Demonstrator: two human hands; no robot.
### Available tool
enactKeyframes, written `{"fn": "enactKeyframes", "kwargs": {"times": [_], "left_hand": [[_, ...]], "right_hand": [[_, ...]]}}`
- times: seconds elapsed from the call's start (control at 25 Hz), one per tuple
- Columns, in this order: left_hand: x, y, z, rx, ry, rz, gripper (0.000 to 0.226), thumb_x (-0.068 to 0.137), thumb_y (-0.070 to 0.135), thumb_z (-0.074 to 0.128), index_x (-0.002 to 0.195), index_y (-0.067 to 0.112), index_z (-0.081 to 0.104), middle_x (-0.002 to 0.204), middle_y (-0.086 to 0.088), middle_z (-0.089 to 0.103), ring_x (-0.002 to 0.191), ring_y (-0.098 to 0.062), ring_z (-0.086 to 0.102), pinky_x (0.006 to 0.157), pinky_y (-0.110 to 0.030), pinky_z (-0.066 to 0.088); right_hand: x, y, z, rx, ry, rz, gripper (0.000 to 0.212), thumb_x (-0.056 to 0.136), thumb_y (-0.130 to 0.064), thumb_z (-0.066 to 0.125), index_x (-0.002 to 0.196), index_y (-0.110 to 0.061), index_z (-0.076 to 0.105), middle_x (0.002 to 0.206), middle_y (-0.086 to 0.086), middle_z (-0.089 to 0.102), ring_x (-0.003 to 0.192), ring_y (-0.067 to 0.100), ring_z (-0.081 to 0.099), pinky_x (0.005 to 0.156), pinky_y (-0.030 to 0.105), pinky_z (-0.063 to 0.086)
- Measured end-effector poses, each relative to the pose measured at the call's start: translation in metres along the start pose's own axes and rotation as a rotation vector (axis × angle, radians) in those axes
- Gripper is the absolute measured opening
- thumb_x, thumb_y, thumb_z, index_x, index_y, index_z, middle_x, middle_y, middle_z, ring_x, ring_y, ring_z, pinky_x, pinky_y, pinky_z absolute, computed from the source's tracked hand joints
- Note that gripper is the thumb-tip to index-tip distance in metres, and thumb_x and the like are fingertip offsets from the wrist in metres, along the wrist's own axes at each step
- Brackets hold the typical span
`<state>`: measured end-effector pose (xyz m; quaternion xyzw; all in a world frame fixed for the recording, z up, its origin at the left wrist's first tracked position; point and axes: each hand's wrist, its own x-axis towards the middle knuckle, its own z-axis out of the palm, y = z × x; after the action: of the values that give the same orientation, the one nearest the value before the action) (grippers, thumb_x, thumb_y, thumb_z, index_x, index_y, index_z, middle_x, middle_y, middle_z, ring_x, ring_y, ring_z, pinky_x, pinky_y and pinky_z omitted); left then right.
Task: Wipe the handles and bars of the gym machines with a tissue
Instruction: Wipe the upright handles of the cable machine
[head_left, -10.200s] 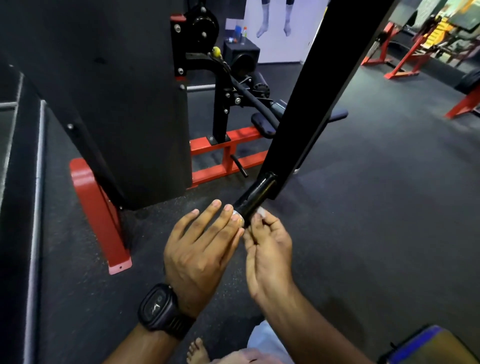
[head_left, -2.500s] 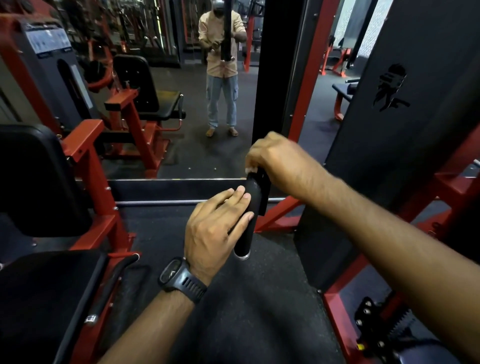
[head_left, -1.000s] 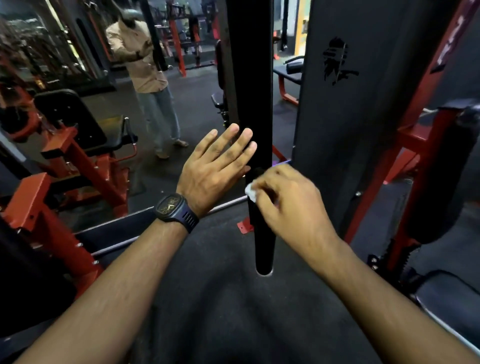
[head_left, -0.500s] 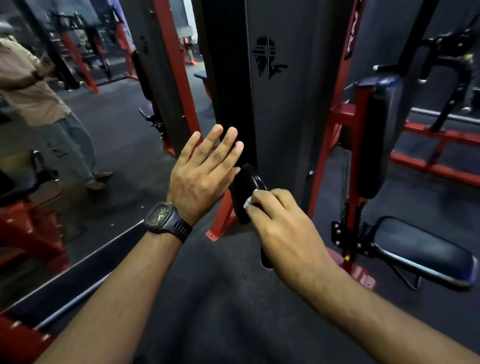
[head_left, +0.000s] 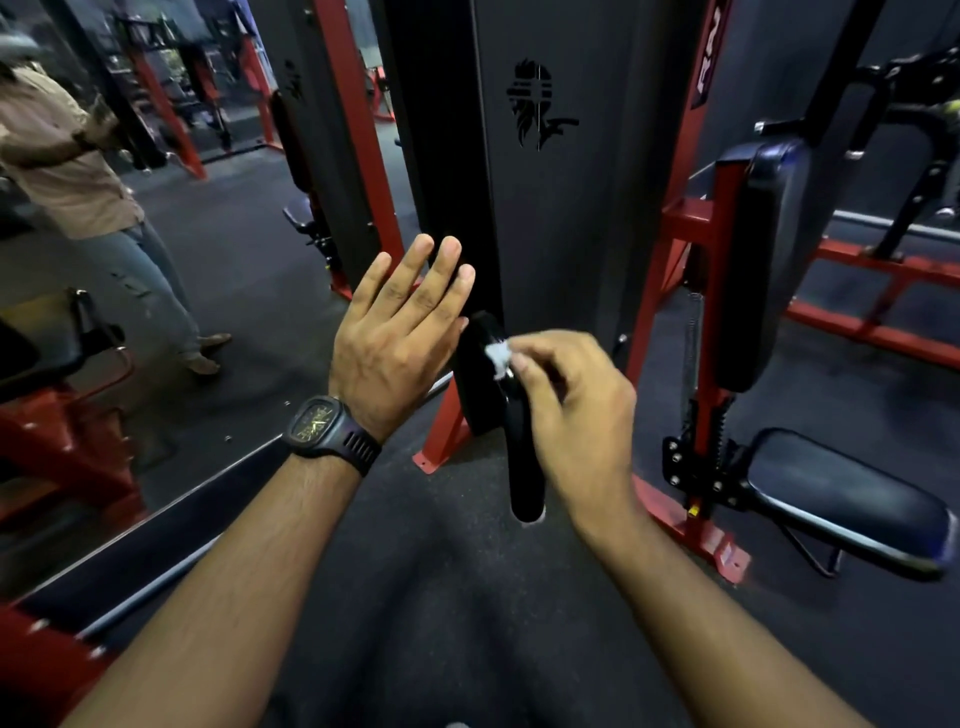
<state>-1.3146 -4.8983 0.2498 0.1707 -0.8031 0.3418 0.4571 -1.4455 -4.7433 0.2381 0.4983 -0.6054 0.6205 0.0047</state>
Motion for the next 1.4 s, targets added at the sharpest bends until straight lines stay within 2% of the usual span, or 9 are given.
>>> {"fn": "enactKeyframes", "kwargs": {"times": [0.12,0.24,0.32,0.48,0.84,1.0,1.16,1.24,1.4], "left_hand": [[-0.002,-0.003,0.002,0.003,-0.002,0.005,0.036,0.098,0.021,0.062,0.132,0.008,0.061,0.146,-0.011,0.046,0.137,-0.030,0.044,0.110,-0.050,0.040],[-0.005,-0.005,0.006,-0.008,0.005,0.007,0.038,0.099,0.021,0.061,0.134,0.008,0.059,0.149,-0.010,0.042,0.138,-0.030,0.043,0.111,-0.050,0.038],[-0.005,-0.004,0.008,-0.012,0.011,0.010,0.039,0.099,0.021,0.060,0.136,0.009,0.057,0.149,-0.010,0.041,0.139,-0.029,0.041,0.112,-0.051,0.036],[-0.007,-0.006,0.010,0.002,0.027,0.012,0.041,0.099,0.021,0.060,0.138,0.009,0.055,0.149,-0.010,0.042,0.140,-0.024,0.037,0.115,-0.050,0.031],[-0.006,-0.002,0.009,-0.012,0.020,0.002,0.040,0.100,0.021,0.060,0.138,0.008,0.056,0.147,-0.013,0.046,0.139,-0.027,0.040,0.115,-0.049,0.033],[-0.008,-0.006,0.004,0.026,-0.015,0.018,0.041,0.101,0.023,0.058,0.139,0.009,0.054,0.150,-0.011,0.043,0.139,-0.028,0.041,0.113,-0.051,0.035],[-0.007,-0.003,0.001,0.009,-0.032,0.030,0.043,0.101,0.023,0.056,0.141,0.008,0.052,0.152,-0.011,0.038,0.141,-0.028,0.038,0.115,-0.050,0.032],[-0.007,-0.004,0.001,0.006,-0.042,0.035,0.044,0.101,0.022,0.056,0.141,0.007,0.051,0.152,-0.011,0.036,0.141,-0.029,0.038,0.116,-0.049,0.030],[-0.007,-0.002,0.002,0.001,-0.052,0.013,0.045,0.101,0.022,0.056,0.142,0.007,0.050,0.153,-0.012,0.035,0.141,-0.030,0.037,0.118,-0.048,0.028]], "right_hand": [[-0.006,0.002,-0.003,0.159,-0.021,0.274,0.013,0.091,-0.013,0.070,0.095,-0.024,0.076,0.090,-0.014,0.073,0.087,0.002,0.068,0.079,0.018,0.052],[0.007,0.013,0.001,0.268,-0.062,0.480,0.011,0.092,-0.013,0.069,0.087,-0.021,0.075,0.079,-0.008,0.074,0.073,0.008,0.068,0.072,0.030,0.055],[0.017,0.014,0.000,0.392,-0.149,0.585,0.012,0.094,-0.011,0.065,0.085,-0.016,0.072,0.068,-0.004,0.069,0.063,0.010,0.061,0.063,0.032,0.052],[0.023,0.010,-0.003,0.499,-0.268,0.649,0.019,0.097,-0.004,0.058,0.083,-0.011,0.069,0.060,-0.003,0.064,0.052,0.005,0.056,0.051,0.020,0.045],[0.041,0.017,0.013,0.569,-0.294,0.793,0.017,0.091,0.004,0.058,0.088,-0.003,0.073,0.065,0.006,0.067,0.057,0.014,0.060,0.050,0.022,0.049],[0.022,0.017,-0.006,0.600,-0.272,0.588,0.009,0.093,-0.005,0.066,0.098,-0.006,0.073,0.076,0.004,0.068,0.067,0.005,0.063,0.061,0.017,0.050],[-0.032,0.039,-0.018,0.178,-0.076,-0.060,0.021,0.086,0.011,0.067,0.100,-0.003,0.075,0.104,0.005,0.072,0.102,0.010,0.068,0.087,0.021,0.051],[-0.034,0.041,-0.010,0.151,-0.009,-0.206,0.013,0.091,-0.001,0.067,0.100,0.000,0.075,0.106,0.011,0.070,0.103,0.017,0.068,0.090,0.025,0.052],[-0.035,0.037,-0.006,-0.066,-0.004,-0.414,0.020,0.096,-0.016,0.064,0.104,-0.004,0.077,0.104,0.008,0.067,0.097,0.021,0.063,0.087,0.027,0.051]]}}
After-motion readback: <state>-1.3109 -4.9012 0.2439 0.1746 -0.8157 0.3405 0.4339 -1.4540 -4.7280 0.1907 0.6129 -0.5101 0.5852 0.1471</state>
